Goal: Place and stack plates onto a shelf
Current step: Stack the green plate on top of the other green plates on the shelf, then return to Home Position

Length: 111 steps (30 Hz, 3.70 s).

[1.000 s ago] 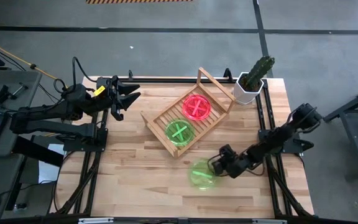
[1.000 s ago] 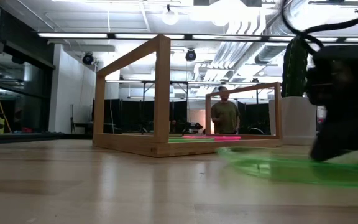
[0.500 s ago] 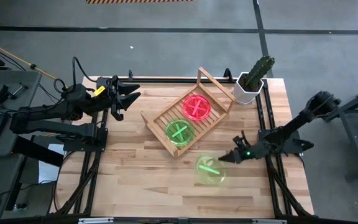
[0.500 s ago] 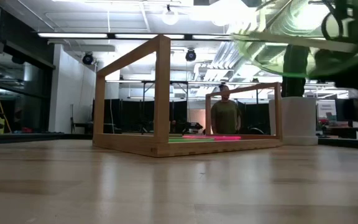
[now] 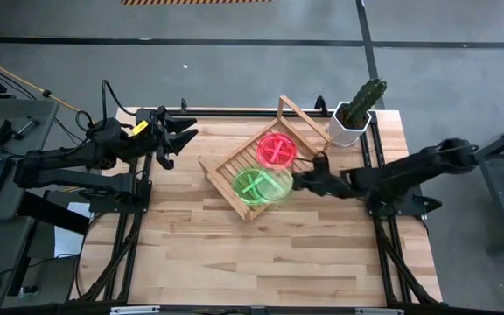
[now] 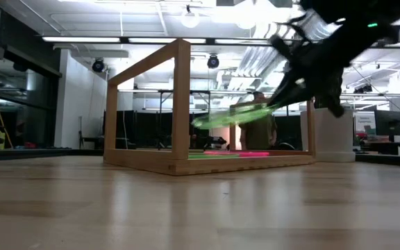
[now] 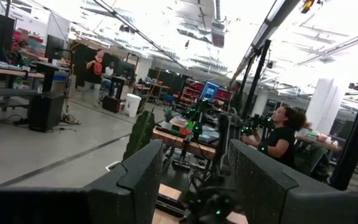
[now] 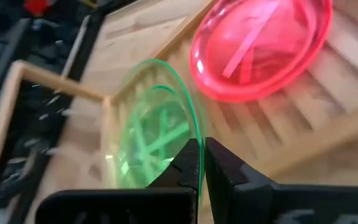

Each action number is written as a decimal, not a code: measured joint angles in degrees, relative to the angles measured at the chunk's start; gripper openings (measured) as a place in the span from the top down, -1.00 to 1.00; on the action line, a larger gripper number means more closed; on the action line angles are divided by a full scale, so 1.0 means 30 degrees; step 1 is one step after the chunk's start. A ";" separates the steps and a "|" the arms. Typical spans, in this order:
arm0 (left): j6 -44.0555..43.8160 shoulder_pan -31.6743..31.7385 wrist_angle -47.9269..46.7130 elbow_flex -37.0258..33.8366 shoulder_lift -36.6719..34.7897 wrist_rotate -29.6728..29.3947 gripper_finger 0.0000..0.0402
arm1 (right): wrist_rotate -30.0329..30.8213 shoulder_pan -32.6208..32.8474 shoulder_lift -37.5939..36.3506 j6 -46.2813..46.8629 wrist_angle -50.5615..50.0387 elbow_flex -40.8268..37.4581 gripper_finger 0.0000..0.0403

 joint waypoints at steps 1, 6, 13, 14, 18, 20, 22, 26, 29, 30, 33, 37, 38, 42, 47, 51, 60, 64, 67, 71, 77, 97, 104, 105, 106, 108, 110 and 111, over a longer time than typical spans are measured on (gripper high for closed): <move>0.0000 -0.0001 -0.0003 0.0000 -0.0001 0.0000 0.14 | -0.0023 -0.0399 0.0646 -0.0200 -0.0002 0.0495 1.00; 0.0000 0.0002 -0.0003 0.0000 0.0004 0.0000 0.14 | -0.0413 -0.1578 0.3917 -0.1040 -0.0259 0.2580 1.00; 0.0007 0.0004 0.0083 0.0000 0.0003 0.0000 0.14 | -0.1261 -0.1969 0.7266 -0.0814 -0.0244 0.4215 1.00; 0.0007 0.0004 0.0075 0.0000 0.0001 0.0000 0.14 | -0.1337 -0.1959 0.7533 -0.0726 -0.0224 0.4371 1.00; 0.0007 0.0004 0.0060 0.0000 -0.0003 0.0000 0.14 | -0.1862 -0.1959 0.8409 -0.0481 0.0243 0.4740 1.00; 0.0029 0.0004 0.0050 0.0000 -0.0003 0.0000 0.14 | -0.2093 -0.1959 0.8793 -0.0447 0.0597 0.4740 1.00; 0.0029 0.0004 0.0048 0.0000 -0.0003 0.0000 0.14 | -0.2208 -0.1959 0.8913 -0.0281 0.1013 0.4752 1.00; 0.0024 0.0004 0.0054 0.0000 -0.0003 0.0000 0.14 | -0.1852 -0.1988 0.8931 0.0064 0.1000 0.4755 1.00; 0.0025 0.0004 0.0048 0.0000 -0.0003 0.0000 0.14 | -0.2157 -0.2147 0.8931 -0.0552 0.1499 0.4755 0.95; 0.0022 0.0004 0.0048 0.0000 -0.0003 0.0000 0.14 | -0.2283 -0.2178 0.8931 -0.0617 0.1594 0.4755 0.91; 0.0022 0.0004 0.0041 0.0000 -0.0003 0.0000 0.14 | -0.2556 -0.2367 0.8919 -0.0924 0.1659 0.4755 0.70; 0.0026 0.0004 0.0034 0.0000 -0.0003 0.0007 0.14 | -0.3464 -0.2587 0.8649 -0.2292 0.1654 0.4755 0.35; 0.0022 0.0004 0.0034 0.0000 -0.0003 0.0007 0.14 | -0.3722 -0.2643 0.8471 -0.2918 0.1645 0.4755 0.27; 0.0022 0.0004 -0.0013 0.0000 -0.0003 0.0007 0.14 | -0.5084 -0.2669 0.6908 -0.6059 0.1076 0.4748 0.02; -0.0007 0.0004 -0.0026 0.0007 -0.0269 0.0714 0.14 | -0.5344 -0.1897 0.3358 -0.9257 -0.3416 0.4726 -0.09; -0.0010 -0.0003 -0.0631 0.0022 -0.0749 0.0833 0.14 | -0.4294 -0.0833 0.0526 -1.0056 -0.8026 0.4704 -0.09; 0.0000 -0.0003 -0.2601 0.0015 -0.1350 0.0914 0.14 | -0.3373 0.1237 -0.3729 -0.9984 -1.2105 0.4704 0.03; 0.0025 -0.0010 -0.3108 -0.0577 -0.1686 0.1166 0.24 | -0.3454 0.1356 -0.5122 -0.9962 -1.2915 0.4697 0.34; -0.0034 -0.0288 -0.2047 -0.2019 -0.2320 0.1195 0.44 | -0.3701 0.1356 -0.6300 -0.9955 -1.2941 0.4697 0.73; -0.0594 -0.1047 0.0200 -0.4537 -0.3577 0.1246 0.88 | -0.3818 0.1356 -0.7852 -0.9650 -1.2913 0.4697 0.92; -0.1484 -0.2389 0.2030 -0.7696 -0.5331 0.0597 0.99 | -0.3863 0.1356 -0.9341 -1.0523 -1.2328 0.4697 0.97; -0.3044 -0.3582 0.4915 -1.4667 -1.1193 0.0459 1.00 | -0.5928 0.1363 -1.0040 -1.0033 -0.9839 0.4697 1.00; -0.2763 -0.3573 0.4927 -1.4651 -1.1485 0.0076 1.00 | -0.6039 0.2239 -1.1225 -1.1252 -1.0607 0.4697 1.00; -0.2834 -0.3573 0.4851 -1.4651 -1.1485 0.0078 1.00 | -0.5932 0.2448 -1.1445 -1.1494 -1.0715 0.4697 1.00; -0.2855 -0.3573 0.4736 -1.4651 -1.1485 0.0073 1.00 | -0.5685 0.2694 -1.1628 -1.1824 -1.0736 0.4697 1.00; -0.3038 -0.3573 0.4551 -1.4651 -1.1478 0.0197 1.00 | -0.5379 0.3258 -1.1948 -1.2651 -1.0721 0.4697 1.00; -0.3123 -0.3573 0.4486 -1.4651 -1.1470 0.0342 1.00 | -0.5366 0.3860 -1.2175 -1.3700 -1.0716 0.4697 1.00; -0.3165 -0.3573 0.4438 -1.4651 -1.1470 0.0342 1.00 | -0.5384 0.4167 -1.2281 -1.4212 -1.0714 0.4699 1.00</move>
